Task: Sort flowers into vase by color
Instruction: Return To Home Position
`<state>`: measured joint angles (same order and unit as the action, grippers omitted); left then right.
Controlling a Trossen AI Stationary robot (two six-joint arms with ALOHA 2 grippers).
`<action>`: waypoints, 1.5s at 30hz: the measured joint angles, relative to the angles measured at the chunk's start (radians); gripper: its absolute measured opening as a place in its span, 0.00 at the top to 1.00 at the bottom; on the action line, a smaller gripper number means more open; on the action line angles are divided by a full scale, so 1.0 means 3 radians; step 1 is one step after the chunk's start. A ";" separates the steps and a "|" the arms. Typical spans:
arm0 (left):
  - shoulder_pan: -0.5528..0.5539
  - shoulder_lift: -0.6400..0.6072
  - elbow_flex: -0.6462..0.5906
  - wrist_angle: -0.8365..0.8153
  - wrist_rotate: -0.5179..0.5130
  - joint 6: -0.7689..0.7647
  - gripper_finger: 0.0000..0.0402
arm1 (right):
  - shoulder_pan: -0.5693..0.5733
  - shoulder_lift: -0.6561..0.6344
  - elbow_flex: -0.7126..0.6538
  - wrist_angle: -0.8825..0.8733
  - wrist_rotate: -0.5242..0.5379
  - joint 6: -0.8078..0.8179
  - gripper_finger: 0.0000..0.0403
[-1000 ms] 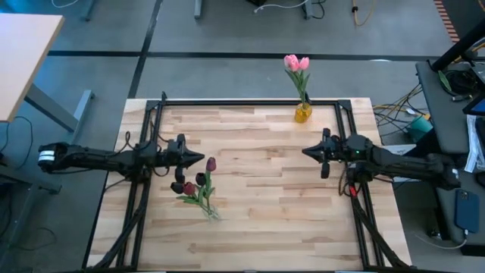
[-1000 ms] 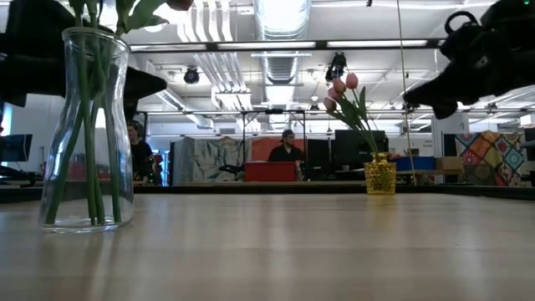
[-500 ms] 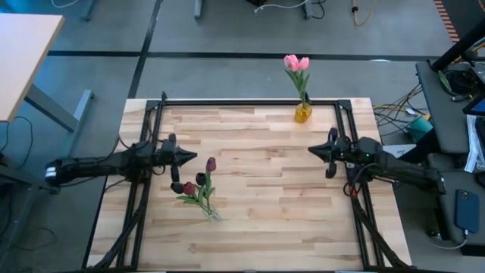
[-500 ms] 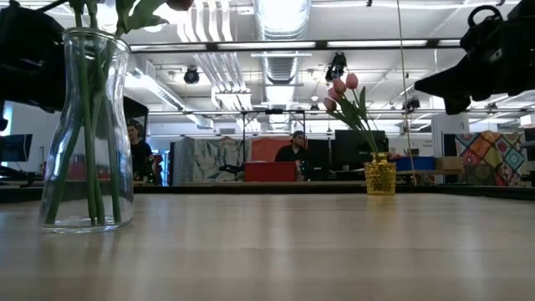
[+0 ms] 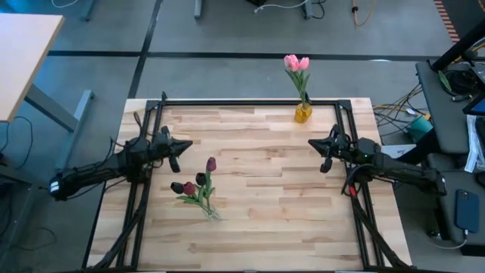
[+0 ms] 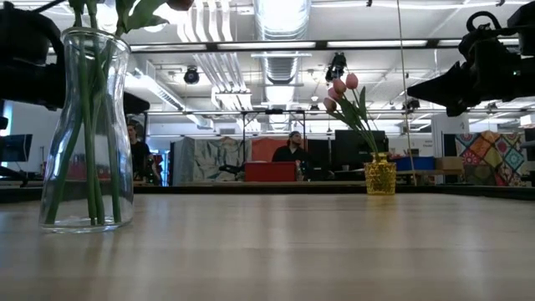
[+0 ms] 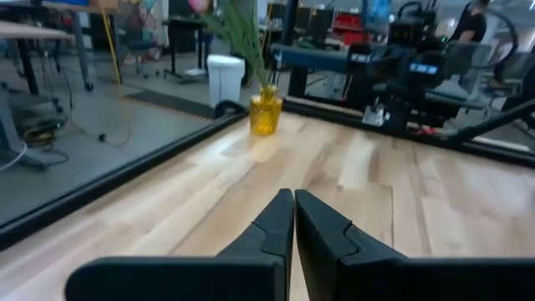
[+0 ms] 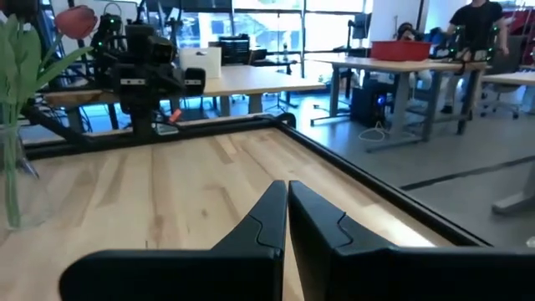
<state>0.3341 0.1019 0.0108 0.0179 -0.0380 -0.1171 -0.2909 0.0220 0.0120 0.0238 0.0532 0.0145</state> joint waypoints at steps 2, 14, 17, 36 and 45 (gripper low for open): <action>0.0009 0.0069 0.0008 -0.0014 -0.0001 -0.0018 1.00 | 0.0000 0.0000 0.0000 -0.0001 -0.0002 -0.0039 0.98; 0.0009 0.0313 0.0038 -0.0033 -0.0020 -0.0108 1.00 | 0.0000 0.0042 -0.0001 -0.0011 -0.0001 -0.0049 0.98; 0.0009 0.0349 0.0040 -0.0026 -0.0020 -0.0109 1.00 | 0.0000 0.0042 -0.0001 -0.0013 -0.0001 -0.0049 0.98; 0.0009 0.0460 0.0046 -0.0009 -0.0017 -0.0109 1.00 | 0.0000 0.0042 -0.0004 -0.0011 -0.0001 -0.0050 0.98; 0.0009 0.0489 0.0047 -0.0011 -0.0013 -0.0110 1.00 | 0.0000 0.0042 -0.0004 -0.0011 0.0000 -0.0050 0.98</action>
<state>0.3367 0.2485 0.0250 0.0147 -0.0418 -0.1501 -0.2909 0.0345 0.0109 0.0204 0.0532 -0.0006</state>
